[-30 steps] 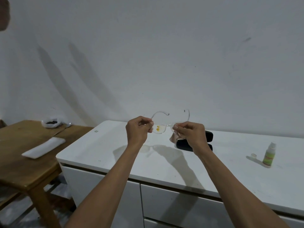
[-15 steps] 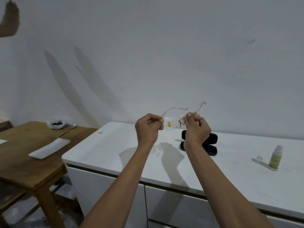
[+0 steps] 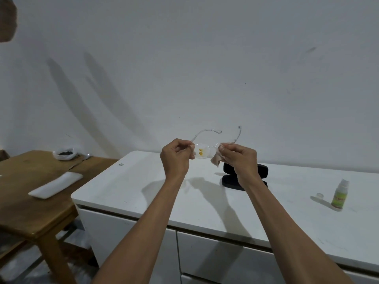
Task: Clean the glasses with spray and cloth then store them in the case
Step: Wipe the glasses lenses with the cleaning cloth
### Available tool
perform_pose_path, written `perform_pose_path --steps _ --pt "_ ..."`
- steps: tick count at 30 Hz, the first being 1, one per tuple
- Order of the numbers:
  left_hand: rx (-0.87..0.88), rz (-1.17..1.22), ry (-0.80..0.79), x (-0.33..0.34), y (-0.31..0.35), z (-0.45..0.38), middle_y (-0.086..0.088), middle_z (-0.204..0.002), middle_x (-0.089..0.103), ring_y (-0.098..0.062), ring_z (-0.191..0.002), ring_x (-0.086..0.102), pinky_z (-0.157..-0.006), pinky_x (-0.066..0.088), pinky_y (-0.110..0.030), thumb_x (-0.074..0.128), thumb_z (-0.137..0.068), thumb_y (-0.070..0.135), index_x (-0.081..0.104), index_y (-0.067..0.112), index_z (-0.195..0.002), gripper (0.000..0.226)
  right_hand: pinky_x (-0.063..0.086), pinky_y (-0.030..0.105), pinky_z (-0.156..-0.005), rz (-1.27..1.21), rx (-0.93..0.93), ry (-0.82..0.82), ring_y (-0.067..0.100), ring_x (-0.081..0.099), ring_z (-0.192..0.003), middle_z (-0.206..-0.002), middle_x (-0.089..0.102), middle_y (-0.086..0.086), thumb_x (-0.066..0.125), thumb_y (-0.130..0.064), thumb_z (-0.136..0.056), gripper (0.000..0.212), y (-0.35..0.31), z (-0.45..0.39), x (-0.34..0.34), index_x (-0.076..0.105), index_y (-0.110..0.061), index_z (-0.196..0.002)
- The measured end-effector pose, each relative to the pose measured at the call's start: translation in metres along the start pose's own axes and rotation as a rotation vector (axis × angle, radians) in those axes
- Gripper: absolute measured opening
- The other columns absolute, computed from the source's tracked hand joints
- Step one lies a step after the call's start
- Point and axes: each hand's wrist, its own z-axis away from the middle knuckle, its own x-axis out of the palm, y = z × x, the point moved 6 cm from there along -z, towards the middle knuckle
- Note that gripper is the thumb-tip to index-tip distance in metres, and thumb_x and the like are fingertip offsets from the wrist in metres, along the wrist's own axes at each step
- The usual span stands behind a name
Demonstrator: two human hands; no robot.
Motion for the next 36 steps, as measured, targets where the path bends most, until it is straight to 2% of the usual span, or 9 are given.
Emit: perform_pose_path --steps 6,11,14,17,21,27,31,34,36 --pt "-0.034 -0.035 -0.080 -0.010 -0.002 -0.003 -0.024 -0.076 0.073 -0.027 -0.056 0.063 -0.063 0.058 -0.034 0.074 -0.082 -0.009 0.074 0.006 -0.078 0.015 0.061 0.025 -0.068 0.155 0.022 -0.086 0.018 0.074 -0.072 -0.083 0.078 0.007 0.077 0.003 -0.085 0.008 0.009 0.011 -0.011 0.078 0.008 -0.091" --pt "-0.008 -0.095 -0.095 -0.009 0.000 0.001 -0.023 -0.074 0.073 -0.023 -0.054 0.063 -0.063 0.061 -0.037 0.074 -0.082 -0.007 0.075 0.001 -0.080 0.008 0.060 0.030 -0.078 0.175 -0.057 0.134 0.017 0.074 -0.071 -0.074 0.078 0.005 0.081 -0.009 -0.083 0.002 0.012 0.013 -0.018 0.082 -0.007 -0.084" --pt "0.013 -0.102 -0.094 -0.006 0.003 0.003 -0.015 -0.074 0.075 -0.017 -0.054 0.064 -0.060 0.057 -0.030 0.075 -0.082 -0.005 0.075 0.006 -0.077 0.012 0.055 0.025 -0.073 0.109 -0.128 0.271 0.009 0.069 -0.065 -0.071 0.077 -0.001 0.080 -0.008 -0.084 0.005 0.006 0.016 -0.016 0.082 -0.006 -0.088" --pt "0.029 -0.086 -0.096 -0.002 0.008 0.006 -0.012 -0.075 0.076 -0.015 -0.055 0.065 -0.059 0.054 -0.025 0.075 -0.082 -0.005 0.073 0.013 -0.073 0.020 0.058 0.027 -0.080 0.001 -0.167 0.368 0.010 0.073 -0.071 -0.079 0.079 0.001 0.081 -0.010 -0.084 0.012 -0.002 0.015 -0.011 0.082 -0.003 -0.094" --pt "0.040 -0.067 -0.086 0.003 0.010 0.008 -0.011 -0.076 0.076 -0.016 -0.055 0.065 -0.062 0.056 -0.028 0.076 -0.082 -0.004 0.071 0.015 -0.071 0.022 0.061 0.039 -0.090 -0.106 -0.156 0.424 0.012 0.071 -0.071 -0.078 0.077 -0.003 0.081 -0.008 -0.084 0.011 -0.007 0.008 -0.007 0.081 -0.001 -0.093" --pt "0.055 -0.037 -0.051 0.019 0.011 0.015 -0.011 -0.071 0.074 -0.017 -0.055 0.065 -0.064 0.057 -0.031 0.077 -0.082 -0.003 0.070 0.016 -0.070 0.023 0.064 0.043 -0.083 -0.125 -0.154 0.375 0.018 0.069 -0.071 -0.072 0.075 -0.004 0.080 -0.006 -0.086 0.010 -0.012 0.007 0.003 0.081 -0.015 -0.081" --pt "0.025 -0.028 -0.030 0.019 0.004 0.016 -0.013 -0.072 0.075 -0.017 -0.055 0.064 -0.065 0.057 -0.033 0.076 -0.082 -0.003 0.070 0.011 -0.072 0.018 0.064 0.045 -0.084 0.039 -0.120 0.281 0.024 0.075 -0.074 -0.075 0.077 0.002 0.082 -0.009 -0.084 0.007 -0.013 -0.003 -0.007 0.082 -0.005 -0.090" --pt "-0.008 -0.024 -0.016 0.015 -0.003 0.016 -0.012 -0.072 0.075 -0.017 -0.055 0.064 -0.067 0.057 -0.034 0.076 -0.081 -0.004 0.070 0.013 -0.071 0.022 0.065 0.042 -0.082 0.153 -0.102 0.202 0.030 0.078 -0.084 -0.084 0.079 0.009 0.082 -0.008 -0.083 0.007 -0.015 -0.004 -0.011 0.082 -0.004 -0.090" --pt "-0.019 -0.033 -0.020 0.013 -0.006 0.015 -0.008 -0.072 0.076 -0.016 -0.054 0.064 -0.066 0.057 -0.034 0.076 -0.080 -0.006 0.070 0.014 -0.070 0.023 0.065 0.032 -0.074 0.207 -0.101 0.156 0.023 0.077 -0.078 -0.088 0.079 0.011 0.081 -0.005 -0.084 0.003 -0.017 -0.002 -0.012 0.081 -0.004 -0.086"
